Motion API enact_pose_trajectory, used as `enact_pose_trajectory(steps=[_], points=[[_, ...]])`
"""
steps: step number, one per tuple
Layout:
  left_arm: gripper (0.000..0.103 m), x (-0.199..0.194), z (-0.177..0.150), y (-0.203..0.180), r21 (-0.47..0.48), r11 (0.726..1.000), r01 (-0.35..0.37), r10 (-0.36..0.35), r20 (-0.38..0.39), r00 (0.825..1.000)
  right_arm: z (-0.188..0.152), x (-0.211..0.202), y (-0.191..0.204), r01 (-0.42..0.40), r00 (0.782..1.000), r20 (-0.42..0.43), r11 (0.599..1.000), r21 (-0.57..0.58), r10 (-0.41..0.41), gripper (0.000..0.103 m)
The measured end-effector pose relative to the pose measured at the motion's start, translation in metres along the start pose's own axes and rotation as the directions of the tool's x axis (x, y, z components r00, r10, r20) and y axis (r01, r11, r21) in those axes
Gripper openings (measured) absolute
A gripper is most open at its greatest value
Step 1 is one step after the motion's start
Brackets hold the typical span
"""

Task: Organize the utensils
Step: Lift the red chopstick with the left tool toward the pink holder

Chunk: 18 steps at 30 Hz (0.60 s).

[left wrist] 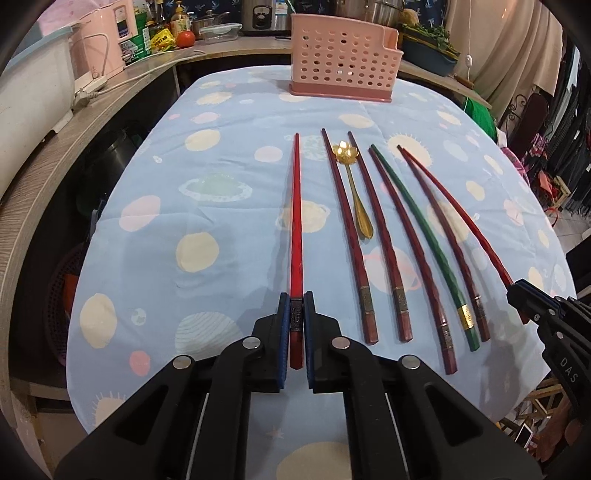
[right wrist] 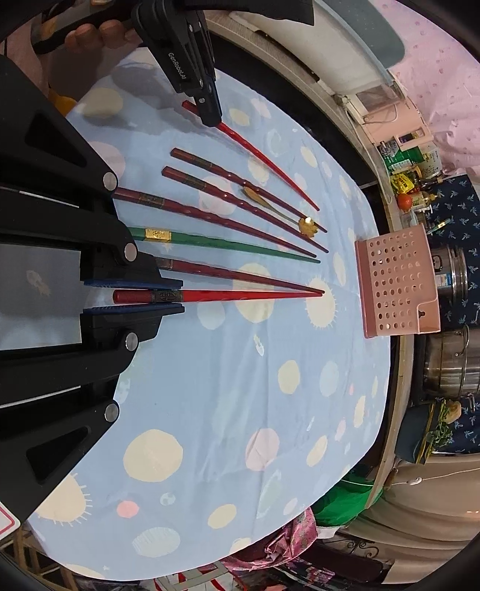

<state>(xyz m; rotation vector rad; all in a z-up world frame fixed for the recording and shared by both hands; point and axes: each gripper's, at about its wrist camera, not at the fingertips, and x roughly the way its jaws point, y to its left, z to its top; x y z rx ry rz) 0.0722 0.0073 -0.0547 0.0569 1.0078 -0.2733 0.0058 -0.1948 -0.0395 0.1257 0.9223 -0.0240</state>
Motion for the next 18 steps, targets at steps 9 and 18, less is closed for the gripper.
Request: enact_pose_trajectory(steps=[9,18], points=[[0.007,-0.039,0.022,0.001,-0.026,0.999,0.039,-0.037,0.079,0.996,0.034,-0.038,-0.009,-0.061,0.993,0.105,0.996,0.062,0.054,0.007],[0.007,-0.083,0.061,0.005,-0.045,0.996,0.08,-0.07,0.19,0.979,0.076,-0.079,-0.022,-0.083,0.971,0.232,0.992,0.091,0.06,0.007]])
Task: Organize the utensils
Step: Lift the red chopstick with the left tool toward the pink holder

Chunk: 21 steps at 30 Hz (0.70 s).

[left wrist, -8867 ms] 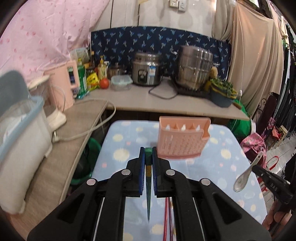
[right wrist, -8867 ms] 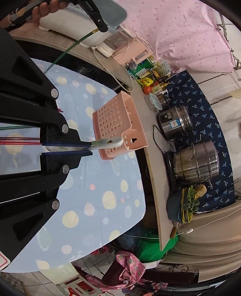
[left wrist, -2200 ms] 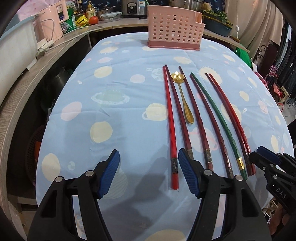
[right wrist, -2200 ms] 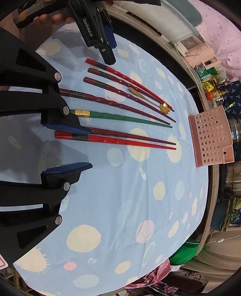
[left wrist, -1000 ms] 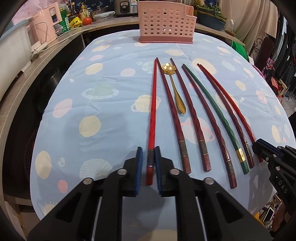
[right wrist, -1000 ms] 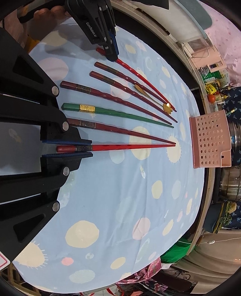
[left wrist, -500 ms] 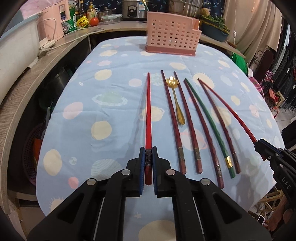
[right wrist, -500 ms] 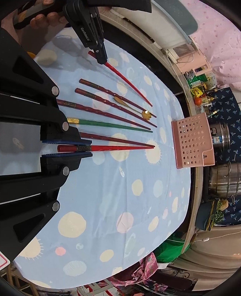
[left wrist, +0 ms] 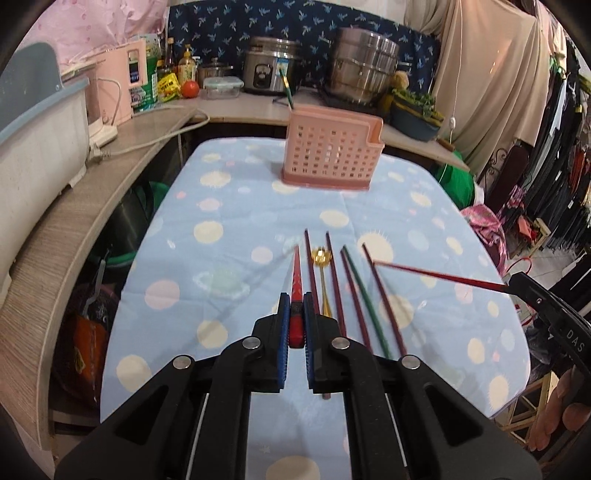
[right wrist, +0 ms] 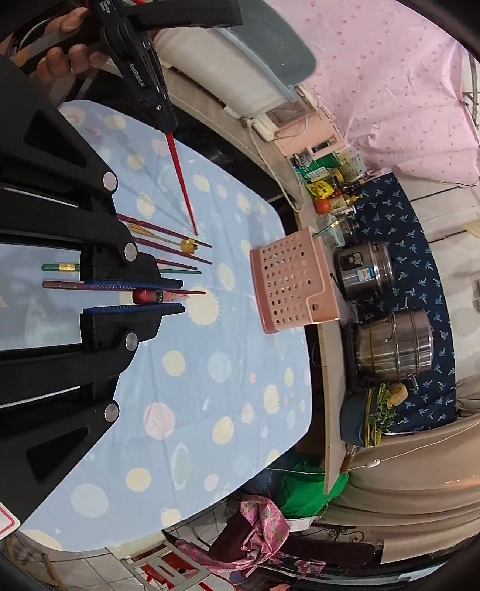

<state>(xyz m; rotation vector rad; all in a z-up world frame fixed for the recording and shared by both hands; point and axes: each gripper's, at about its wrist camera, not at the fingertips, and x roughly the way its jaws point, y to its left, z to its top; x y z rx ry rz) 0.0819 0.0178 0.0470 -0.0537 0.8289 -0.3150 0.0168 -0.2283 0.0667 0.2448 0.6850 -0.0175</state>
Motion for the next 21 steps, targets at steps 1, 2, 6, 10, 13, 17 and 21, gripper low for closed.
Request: enact_pose_trajectory(steps=[1,2,6,10,13,17,21], points=[[0.007,-0.003,0.007,0.0,-0.002,1.0,0.003,-0.003,0.012,1.0,0.005,-0.002,-0.002,-0.003,1.0,0.009,1.0,0.007,0.003,0.007],[0.007,-0.004,0.013,0.0,-0.003,1.0,0.005,-0.005,0.02,1.0,0.011,-0.003,-0.003,-0.007,1.0,0.019,1.0,0.014,0.007,0.007],[0.007,-0.007,0.04,0.002,-0.015,1.0,0.006,-0.005,0.053,0.999,0.035,-0.007,-0.008,-0.029,0.998,0.054,0.999,0.041,0.027,0.007],[0.007,-0.009,0.071,0.003,-0.012,1.0,-0.003,0.004,0.102,0.995,0.062,-0.01,-0.01,-0.04,0.994,0.104,0.998,0.039,0.036,0.007],[0.007,-0.008,0.099,0.003,-0.01,0.999,-0.032,0.034,0.152,0.988,0.083,-0.009,-0.012,-0.062,0.989,0.141,0.997,0.052,0.054,0.007],[0.007,-0.011,0.137,0.0,-0.015,0.999,-0.033,0.035,0.212,0.977,0.112,-0.005,-0.013,-0.099,0.978,0.189,0.993,0.071,0.084,0.007],[0.007,-0.018,0.174,-0.006,-0.018,1.0,-0.023,0.027,0.275,0.961,0.146,0.003,-0.014,-0.128,0.966,0.236,0.988,0.086,0.105,0.007]])
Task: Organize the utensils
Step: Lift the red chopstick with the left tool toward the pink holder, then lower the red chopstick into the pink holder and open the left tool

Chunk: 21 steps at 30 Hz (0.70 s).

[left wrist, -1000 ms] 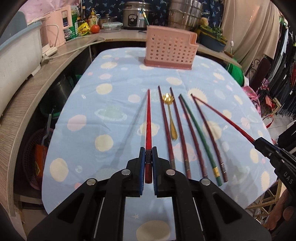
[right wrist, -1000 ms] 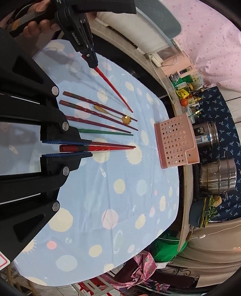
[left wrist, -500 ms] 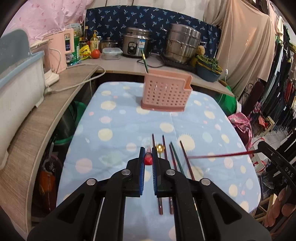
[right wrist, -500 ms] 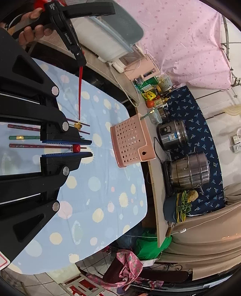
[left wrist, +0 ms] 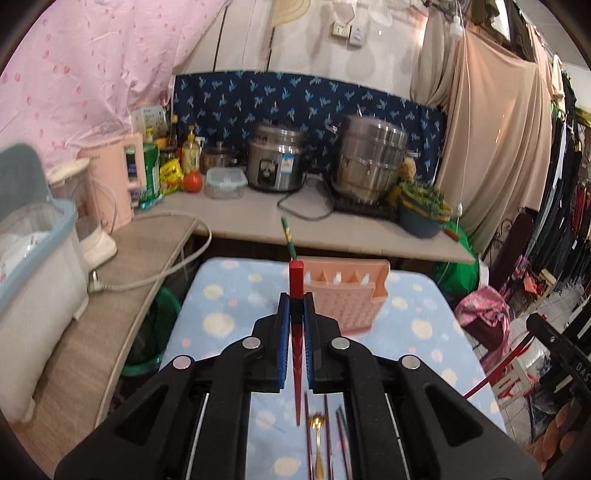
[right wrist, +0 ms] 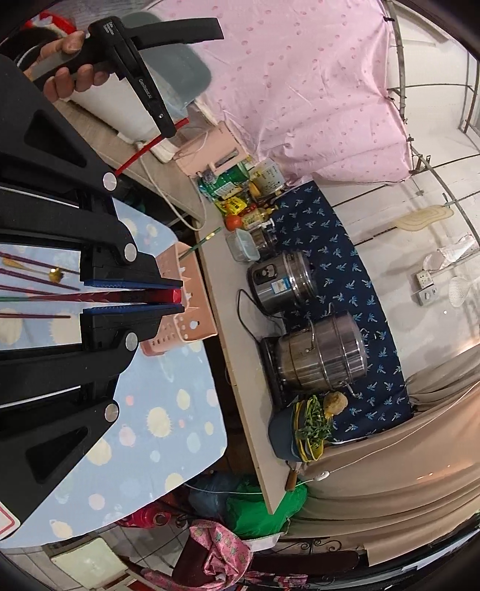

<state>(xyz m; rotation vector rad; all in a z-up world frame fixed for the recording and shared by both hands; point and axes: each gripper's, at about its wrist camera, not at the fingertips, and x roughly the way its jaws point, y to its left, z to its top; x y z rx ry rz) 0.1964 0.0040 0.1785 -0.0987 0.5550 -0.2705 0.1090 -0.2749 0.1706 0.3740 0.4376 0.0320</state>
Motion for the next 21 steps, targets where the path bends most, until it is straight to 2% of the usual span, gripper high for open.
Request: enact_pose_trajectory(steps=[8,15,21], points=[[0.007,0.018,0.079,-0.004,-0.058,0.998,0.006,0.003,0.159,0.987,0.071,0.045,-0.007,-0.05,0.994,0.098,0.995,0.082,0.041,0.007],[0.007,0.05,0.116,-0.012,-0.067,0.998,-0.001,0.015,0.213,0.977,0.114,0.091,-0.014,-0.054,0.987,0.155,0.988,0.144,0.031,0.007],[0.007,0.09,0.124,-0.014,-0.072,0.997,-0.001,0.015,0.188,0.982,0.132,0.137,-0.025,-0.037,0.986,0.168,0.982,0.185,0.005,0.007]])
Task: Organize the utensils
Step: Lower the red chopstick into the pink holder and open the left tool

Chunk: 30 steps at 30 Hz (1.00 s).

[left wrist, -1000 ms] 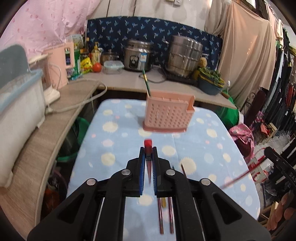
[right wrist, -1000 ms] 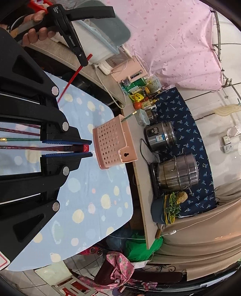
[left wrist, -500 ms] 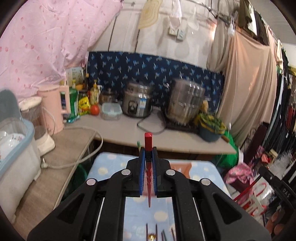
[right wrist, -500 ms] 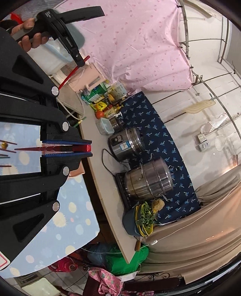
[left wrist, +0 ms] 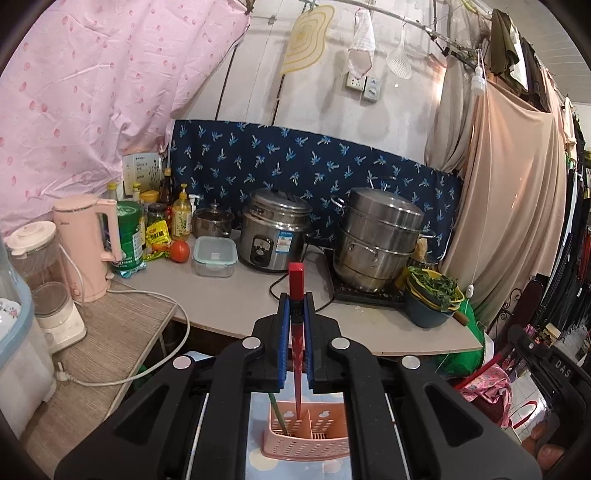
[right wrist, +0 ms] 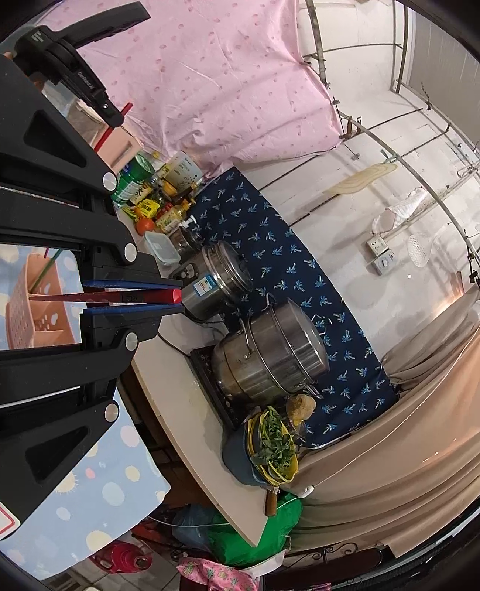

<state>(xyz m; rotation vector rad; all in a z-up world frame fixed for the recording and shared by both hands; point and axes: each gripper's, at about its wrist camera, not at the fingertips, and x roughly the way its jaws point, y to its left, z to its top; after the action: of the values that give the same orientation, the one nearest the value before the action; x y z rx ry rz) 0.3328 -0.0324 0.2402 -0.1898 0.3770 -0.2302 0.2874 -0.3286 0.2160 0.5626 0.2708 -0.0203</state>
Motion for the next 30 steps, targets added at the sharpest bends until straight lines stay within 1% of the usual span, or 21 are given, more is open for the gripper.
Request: enact_pose_trajectory(steps=[4,8,11,15,17,19,21,22,23,27,28,29,30], points=[[0.007,0.025,-0.013,0.004,0.005,1.0,-0.009,0.009,-0.048,0.999,-0.006,0.029,-0.007,0.028,0.999,-0.023,1.0,0.0,-0.028,0.007],[0.007,0.047,-0.032,0.007,0.009,1.0,-0.019,0.02,-0.101,0.995,-0.03,0.054,-0.014,0.048,0.995,-0.081,0.998,-0.027,-0.05,0.007],[0.007,0.059,-0.044,0.01,0.005,1.0,-0.027,0.027,-0.14,0.99,-0.047,0.065,-0.018,0.062,0.99,-0.12,0.997,-0.043,-0.066,0.007],[0.007,0.064,-0.054,0.011,0.006,1.0,-0.025,0.026,-0.171,0.985,-0.058,0.071,-0.019,0.06,0.985,-0.16,0.997,-0.056,-0.069,0.008],[0.008,0.065,-0.056,0.012,0.0,1.0,-0.019,0.019,-0.186,0.982,-0.061,0.068,-0.019,0.064,0.985,-0.158,0.996,-0.063,-0.073,0.015],[0.009,0.062,-0.058,0.012,-0.003,1.0,-0.021,0.02,-0.187,0.982,-0.062,0.063,-0.018,0.065,0.984,-0.159,0.995,-0.073,-0.076,0.018],[0.021,0.057,-0.06,0.012,-0.006,1.0,-0.025,0.024,-0.191,0.981,-0.062,0.054,-0.017,0.062,0.985,-0.153,0.995,-0.074,-0.073,0.023],[0.033,0.055,-0.06,0.013,-0.01,1.0,-0.028,0.026,-0.19,0.981,-0.061,0.049,-0.017,0.059,0.986,-0.15,0.996,-0.074,-0.069,0.026],[0.041,0.049,-0.06,0.014,-0.016,0.999,-0.035,0.031,-0.181,0.983,-0.061,0.042,-0.017,0.057,0.987,-0.145,0.996,-0.074,-0.067,0.029],[0.043,0.027,-0.062,0.016,-0.014,0.999,-0.041,0.038,-0.17,0.985,-0.067,0.012,-0.014,0.039,0.987,-0.151,0.995,-0.088,-0.052,0.033],[0.044,0.018,-0.064,0.016,-0.009,0.999,-0.041,0.039,-0.171,0.984,-0.068,0.005,-0.013,0.034,0.986,-0.158,0.995,-0.089,-0.048,0.034],[0.05,0.013,-0.066,0.016,-0.005,0.999,-0.043,0.042,-0.174,0.984,-0.073,-0.004,-0.014,0.024,0.985,-0.169,0.996,-0.084,-0.038,0.035],[0.053,0.005,-0.069,0.016,-0.002,0.999,-0.047,0.046,-0.178,0.983,-0.078,-0.012,-0.015,0.014,0.983,-0.184,0.997,-0.079,-0.029,0.036]])
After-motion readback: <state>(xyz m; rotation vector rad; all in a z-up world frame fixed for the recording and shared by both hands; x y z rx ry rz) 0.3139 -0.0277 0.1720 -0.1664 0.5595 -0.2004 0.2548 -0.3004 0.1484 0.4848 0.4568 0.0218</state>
